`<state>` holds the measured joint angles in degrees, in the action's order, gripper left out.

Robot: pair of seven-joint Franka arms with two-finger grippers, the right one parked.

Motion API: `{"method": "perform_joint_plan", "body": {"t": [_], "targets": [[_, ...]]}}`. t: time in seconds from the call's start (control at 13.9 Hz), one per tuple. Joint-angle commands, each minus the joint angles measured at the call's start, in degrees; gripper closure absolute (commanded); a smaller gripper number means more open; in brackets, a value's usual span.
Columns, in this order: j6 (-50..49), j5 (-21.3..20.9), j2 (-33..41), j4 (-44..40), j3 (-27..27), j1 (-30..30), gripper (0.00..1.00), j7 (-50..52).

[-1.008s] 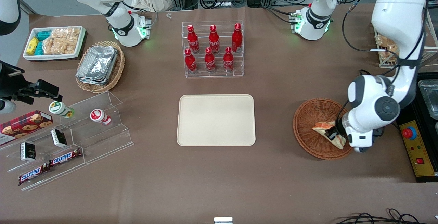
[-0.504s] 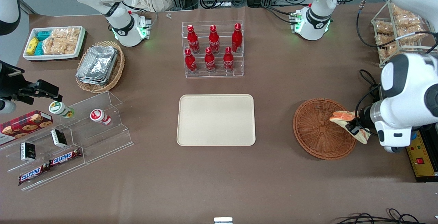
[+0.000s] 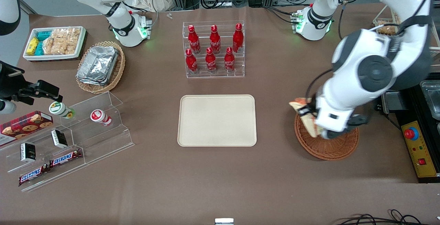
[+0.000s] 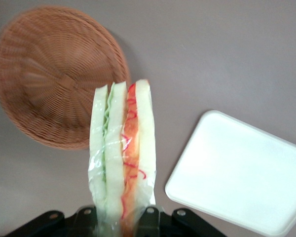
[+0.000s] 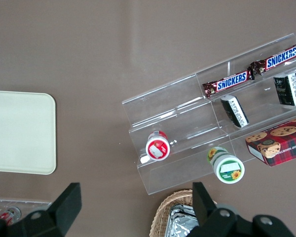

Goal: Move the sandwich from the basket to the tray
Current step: 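Carry the sandwich over the cream tray and lower it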

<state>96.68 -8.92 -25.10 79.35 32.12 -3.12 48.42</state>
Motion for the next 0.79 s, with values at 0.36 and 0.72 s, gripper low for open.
{"method": "perform_joint_plan", "body": {"t": [0.36, 0.72], "targets": [[9.82, -4.43, -14.26, 0.36, 0.22, 12.33, 1.0, -6.58], [14.23, -9.09, -20.15, 1.5, 0.13, 15.68, 1.0, -6.41]]}}
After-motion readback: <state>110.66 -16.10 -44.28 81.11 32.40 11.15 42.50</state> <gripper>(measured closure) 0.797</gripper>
